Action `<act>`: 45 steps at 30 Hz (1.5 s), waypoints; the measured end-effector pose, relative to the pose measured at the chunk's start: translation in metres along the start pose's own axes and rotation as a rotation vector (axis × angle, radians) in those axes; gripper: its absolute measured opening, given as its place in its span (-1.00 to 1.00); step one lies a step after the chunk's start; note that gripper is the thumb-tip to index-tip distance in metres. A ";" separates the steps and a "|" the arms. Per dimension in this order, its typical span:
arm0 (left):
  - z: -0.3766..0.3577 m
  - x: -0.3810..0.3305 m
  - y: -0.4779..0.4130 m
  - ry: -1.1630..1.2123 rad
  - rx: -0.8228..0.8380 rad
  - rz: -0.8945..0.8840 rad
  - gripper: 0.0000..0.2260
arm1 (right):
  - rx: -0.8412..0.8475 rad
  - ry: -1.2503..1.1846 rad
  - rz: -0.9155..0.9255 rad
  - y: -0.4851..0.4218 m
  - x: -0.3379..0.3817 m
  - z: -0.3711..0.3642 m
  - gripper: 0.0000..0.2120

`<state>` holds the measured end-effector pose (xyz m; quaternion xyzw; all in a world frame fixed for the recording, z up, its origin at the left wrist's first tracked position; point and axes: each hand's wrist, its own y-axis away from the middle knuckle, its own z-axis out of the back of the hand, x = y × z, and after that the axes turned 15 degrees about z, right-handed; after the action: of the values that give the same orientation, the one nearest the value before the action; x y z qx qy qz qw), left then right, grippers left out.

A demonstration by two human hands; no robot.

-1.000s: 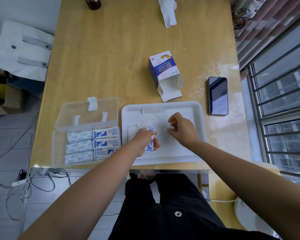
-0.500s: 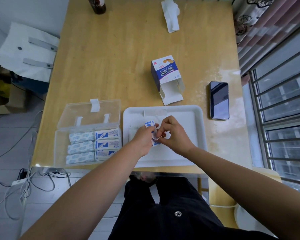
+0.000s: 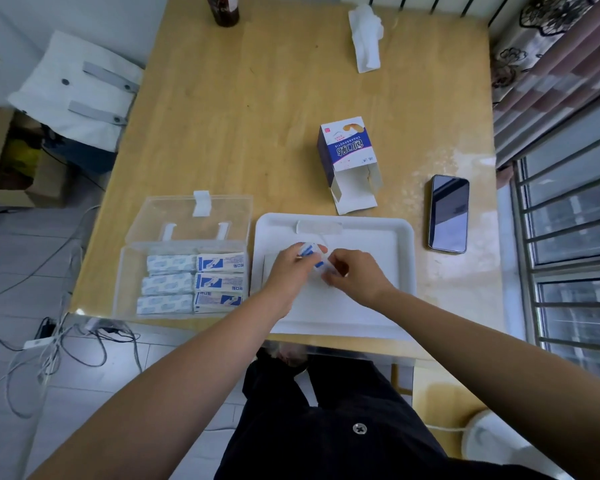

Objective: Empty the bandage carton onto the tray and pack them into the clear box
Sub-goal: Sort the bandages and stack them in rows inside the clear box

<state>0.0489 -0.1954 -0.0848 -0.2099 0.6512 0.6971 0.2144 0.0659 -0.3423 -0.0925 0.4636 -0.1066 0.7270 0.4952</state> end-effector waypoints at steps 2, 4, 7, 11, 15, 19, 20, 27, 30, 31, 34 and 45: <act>0.001 0.006 -0.003 -0.302 -0.124 -0.231 -0.87 | -0.067 0.270 0.060 0.007 -0.011 0.008 -0.85; 0.001 0.012 -0.006 -0.542 -0.207 -0.324 -0.91 | -0.091 0.414 0.139 0.014 -0.022 0.012 -0.96; -0.008 0.022 -0.009 -0.745 -0.245 -0.324 -0.93 | -0.065 0.506 0.230 0.022 -0.035 0.008 -0.93; -0.014 0.037 -0.010 -0.790 -0.297 -0.304 -0.91 | -0.023 0.472 0.149 0.030 -0.051 0.001 -0.83; -0.017 0.045 -0.010 -0.797 -0.261 -0.316 -0.90 | -0.060 0.296 0.145 0.036 -0.062 -0.004 -0.79; -0.020 0.047 -0.011 -0.803 -0.271 -0.331 -0.95 | -0.068 0.214 0.133 0.032 -0.060 -0.003 -0.90; -0.019 0.045 -0.011 -0.796 -0.276 -0.342 -0.95 | -0.075 0.183 0.133 0.031 -0.058 0.000 -0.92; -0.012 0.016 0.008 -0.809 -0.306 -0.345 -0.89 | -0.110 -0.008 0.110 0.018 -0.019 0.013 -0.96; 0.002 0.002 0.018 -0.804 -0.364 -0.356 -0.86 | -0.073 -0.061 0.121 0.010 0.000 0.010 -0.97; 0.009 -0.002 0.023 -0.806 -0.384 -0.362 -0.85 | -0.064 -0.078 0.123 0.007 0.008 0.007 -0.97; 0.036 -0.006 0.034 -0.720 -0.448 -0.361 -0.85 | -0.061 -0.162 0.128 -0.004 0.033 0.000 -0.95; 0.148 0.023 0.047 -0.402 -0.468 -0.126 -0.95 | 0.069 -0.341 0.052 -0.023 0.106 -0.055 -0.84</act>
<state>0.0010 -0.0501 -0.0496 -0.1514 0.4033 0.8410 0.3275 0.0449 -0.2316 -0.0470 0.5940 -0.1759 0.6537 0.4345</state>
